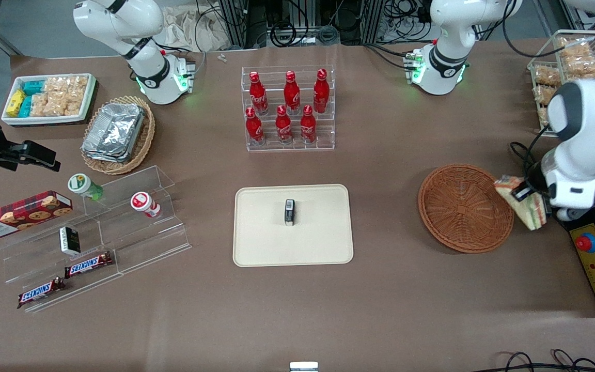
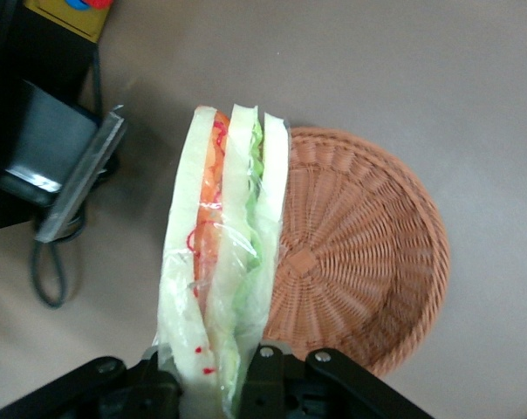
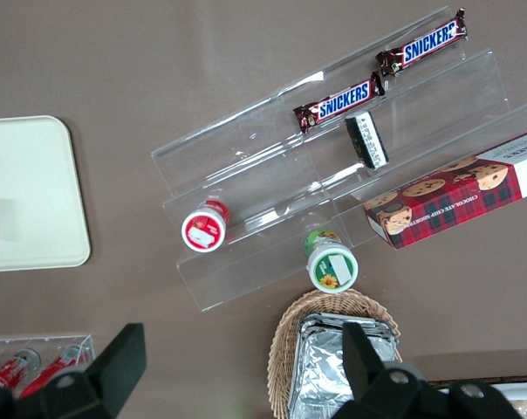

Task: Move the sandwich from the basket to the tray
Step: 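Lift the sandwich out of the basket with the left gripper, then carry the sandwich over the beige tray and lower it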

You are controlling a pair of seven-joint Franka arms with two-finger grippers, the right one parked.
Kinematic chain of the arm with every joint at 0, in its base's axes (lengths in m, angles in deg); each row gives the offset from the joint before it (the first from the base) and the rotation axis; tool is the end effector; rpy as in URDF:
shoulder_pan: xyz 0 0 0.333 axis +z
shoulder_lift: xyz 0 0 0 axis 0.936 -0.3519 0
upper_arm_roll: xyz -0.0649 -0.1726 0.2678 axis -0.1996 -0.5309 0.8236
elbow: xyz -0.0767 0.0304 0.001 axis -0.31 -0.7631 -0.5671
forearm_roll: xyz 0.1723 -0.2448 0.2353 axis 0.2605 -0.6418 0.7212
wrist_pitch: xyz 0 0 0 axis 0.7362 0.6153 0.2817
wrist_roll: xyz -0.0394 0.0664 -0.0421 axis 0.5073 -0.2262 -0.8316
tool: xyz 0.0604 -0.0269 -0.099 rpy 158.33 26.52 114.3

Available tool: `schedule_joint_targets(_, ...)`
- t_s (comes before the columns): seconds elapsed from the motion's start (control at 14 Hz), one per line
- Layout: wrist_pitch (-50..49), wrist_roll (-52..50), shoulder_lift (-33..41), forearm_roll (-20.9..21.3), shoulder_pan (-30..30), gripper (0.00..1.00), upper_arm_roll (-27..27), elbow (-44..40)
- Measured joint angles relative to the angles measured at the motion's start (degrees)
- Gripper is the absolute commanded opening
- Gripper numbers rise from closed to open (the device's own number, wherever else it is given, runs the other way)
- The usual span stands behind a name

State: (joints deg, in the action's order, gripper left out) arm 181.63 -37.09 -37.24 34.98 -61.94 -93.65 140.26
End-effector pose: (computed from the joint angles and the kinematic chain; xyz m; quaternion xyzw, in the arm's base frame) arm 0.5472 0.0307 0.4468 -0.9599 -0.2760 0.0303 0.0390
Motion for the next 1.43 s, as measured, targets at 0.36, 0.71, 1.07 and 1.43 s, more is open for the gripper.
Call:
schedule_joint_targets(0.36,-18.21,8.95,1.26,-5.44,-1.01,0.00,-3.77,-17.94)
schedule_joint_targets(0.71,-13.96,8.23,-4.20,-5.52,-2.45,0.00,-19.27,-20.25)
schedule_joint_targets(1.07,0.82,-4.64,-17.67,-0.33,-11.28,0.00,-23.62,-21.06)
schedule_joint_targets(1.43,10.12,-19.06,-37.48,11.84,-21.29,0.00,-23.57,-28.23)
